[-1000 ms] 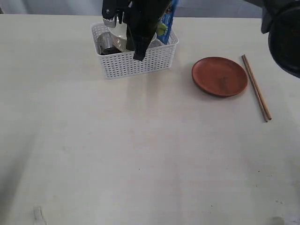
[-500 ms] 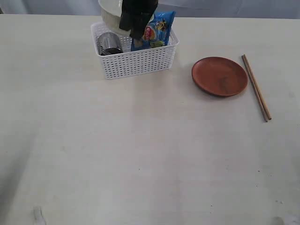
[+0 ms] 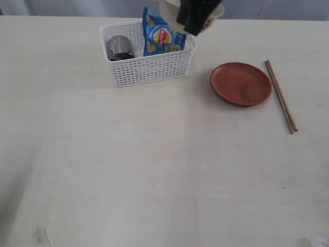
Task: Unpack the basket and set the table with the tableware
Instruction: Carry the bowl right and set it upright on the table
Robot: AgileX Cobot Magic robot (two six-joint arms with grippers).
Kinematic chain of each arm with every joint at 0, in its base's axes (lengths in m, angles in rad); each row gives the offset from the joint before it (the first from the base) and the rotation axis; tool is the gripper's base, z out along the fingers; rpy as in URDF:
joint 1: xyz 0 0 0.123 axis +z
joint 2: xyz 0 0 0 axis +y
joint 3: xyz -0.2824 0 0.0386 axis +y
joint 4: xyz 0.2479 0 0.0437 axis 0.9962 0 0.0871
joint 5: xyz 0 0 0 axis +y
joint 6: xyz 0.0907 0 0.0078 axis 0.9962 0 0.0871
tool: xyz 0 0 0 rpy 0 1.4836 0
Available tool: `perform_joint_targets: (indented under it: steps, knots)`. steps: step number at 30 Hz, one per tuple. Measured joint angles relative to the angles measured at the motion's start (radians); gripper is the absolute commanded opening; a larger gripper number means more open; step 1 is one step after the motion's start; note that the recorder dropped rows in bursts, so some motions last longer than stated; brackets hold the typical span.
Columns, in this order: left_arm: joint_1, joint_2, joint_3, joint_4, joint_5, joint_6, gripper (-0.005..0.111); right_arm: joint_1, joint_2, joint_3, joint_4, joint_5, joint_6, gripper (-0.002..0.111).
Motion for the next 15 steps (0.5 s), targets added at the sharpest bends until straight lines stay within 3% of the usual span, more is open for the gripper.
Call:
perform_joint_targets:
  steps: [7, 12, 15]
  knots:
    - [0.0, 0.0, 0.0, 0.0, 0.0, 0.0, 0.0, -0.047, -0.285, 0.339, -0.034, -0.021, 0.139, 0.0]
    - [0.0, 0.0, 0.0, 0.0, 0.0, 0.0, 0.0, 0.06, -0.479, 0.645, -0.038, -0.051, 0.199, 0.0]
    - [0.0, 0.0, 0.0, 0.0, 0.0, 0.0, 0.0, 0.105, -0.468, 0.812, -0.12, -0.098, 0.373, 0.0]
